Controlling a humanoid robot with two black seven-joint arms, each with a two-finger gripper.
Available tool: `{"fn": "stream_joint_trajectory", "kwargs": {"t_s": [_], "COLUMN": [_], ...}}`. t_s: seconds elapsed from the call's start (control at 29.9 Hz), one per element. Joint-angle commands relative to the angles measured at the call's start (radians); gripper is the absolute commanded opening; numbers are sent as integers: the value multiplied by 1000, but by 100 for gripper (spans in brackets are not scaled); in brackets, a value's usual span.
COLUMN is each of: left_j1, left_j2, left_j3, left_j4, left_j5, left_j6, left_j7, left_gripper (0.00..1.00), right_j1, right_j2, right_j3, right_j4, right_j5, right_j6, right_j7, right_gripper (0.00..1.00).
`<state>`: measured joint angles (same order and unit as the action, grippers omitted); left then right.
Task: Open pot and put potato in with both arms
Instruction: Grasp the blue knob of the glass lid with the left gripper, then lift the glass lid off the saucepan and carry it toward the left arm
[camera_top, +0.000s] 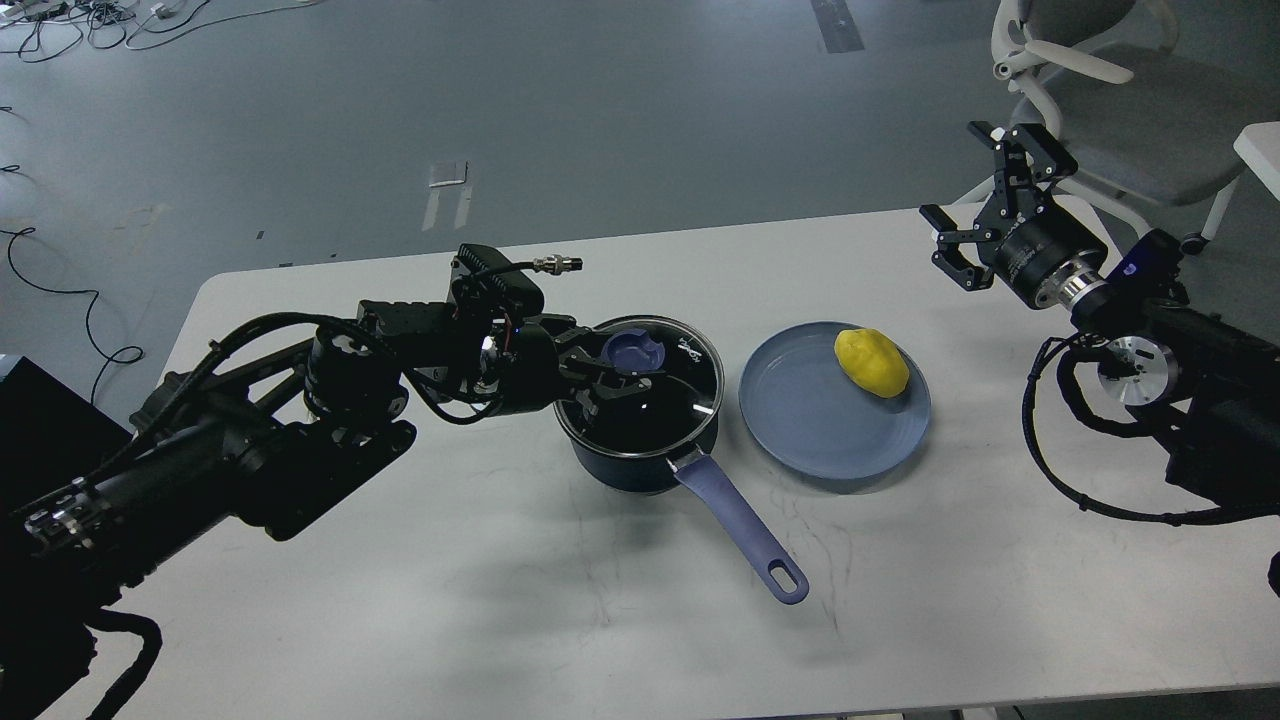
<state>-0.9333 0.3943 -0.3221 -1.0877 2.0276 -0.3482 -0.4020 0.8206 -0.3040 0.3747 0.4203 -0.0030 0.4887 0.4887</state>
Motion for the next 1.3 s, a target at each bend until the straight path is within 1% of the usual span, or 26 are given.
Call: {"fn": "stream_joint_trajectory", "kwargs": {"t_s": [0.0, 0.03, 0.07, 0.23, 0.37, 0.43, 0.47, 0.5, 0.53, 0.57, 0.6, 0.63, 0.67, 0.7, 0.77, 0.84, 0.87, 0.97, 1.1, 1.17, 1.27], "left_j1": [2, 2, 1, -15, -68, -76, -81, -84, -82, -82, -72, -71, -59, -47, 19, 53, 95, 187, 235, 278, 310], "left_j2": [2, 2, 3, 15, 113, 152, 196, 248, 273, 322, 365, 365, 409, 431, 504, 525, 537, 546, 535, 525, 499], "left_j3": [0, -2, -5, -12, -12, -14, -12, -12, -11, -5, 0, 0, 3, 8, 32, 34, 32, 31, 26, 23, 20], "left_j4": [0, 0, -1, -18, -98, -110, -124, -132, -135, -135, -135, -135, -135, -135, -135, -133, -129, -118, -92, -46, -11], "left_j5": [0, 0, 0, -1, -44, -67, -85, -93, -93, -93, -95, -95, -96, -96, -96, -98, -102, -142, -168, -168, -170], "left_j6": [0, 0, 0, 1, 1, 3, 11, 23, 34, 63, 96, 97, 130, 146, 204, 231, 254, 287, 294, 339, 380], "left_j7": [0, 0, 0, 0, -1, -3, -9, -30, -44, -72, -87, -87, -87, -87, -87, -87, -87, -87, -87, -87, -87], "left_gripper": [29, 21, 0, 0, 0, 0, 0, 0, 0, 0, 0, 0, 0, 0, 0, 0, 0, 0, 0, 0, 0], "right_j1": [0, 0, 0, 0, -1, 0, 0, 0, 0, 0, -1, -1, -1, -3, -5, -6, -6, -6, -11, -12, -11], "right_j2": [0, 0, 0, 0, 0, 0, 0, 2, 2, 2, 3, 3, 2, 3, 3, 3, 5, 5, 5, 3, 2], "right_j3": [0, 0, 0, 0, 0, 0, 0, 0, 0, 0, 0, 0, 0, 0, -2, -2, -2, -2, -2, -2, 0], "right_j4": [0, 0, 0, 0, -2, -5, -5, -5, -6, -6, -6, -6, -6, -6, -6, -6, -6, -6, -6, -6, -5], "right_j5": [0, 0, 0, 0, -2, -2, -3, -3, -3, -3, -3, -3, -3, -3, -5, -5, -5, -5, -5, -5, -5], "right_j6": [0, 0, 0, 0, 0, 0, 0, 0, 0, 0, 0, 0, 0, 0, 0, 0, 0, 0, 0, 0, 0], "right_j7": [0, 0, 0, 0, 0, 0, 0, 0, 0, 0, 0, 0, 0, 0, 0, 0, 0, 0, 0, 0, 0], "right_gripper": [100, 100, 100, 100, 100, 100, 100, 100, 100, 100, 100, 100, 100, 100, 100, 100, 100, 100, 100, 100, 100]}}
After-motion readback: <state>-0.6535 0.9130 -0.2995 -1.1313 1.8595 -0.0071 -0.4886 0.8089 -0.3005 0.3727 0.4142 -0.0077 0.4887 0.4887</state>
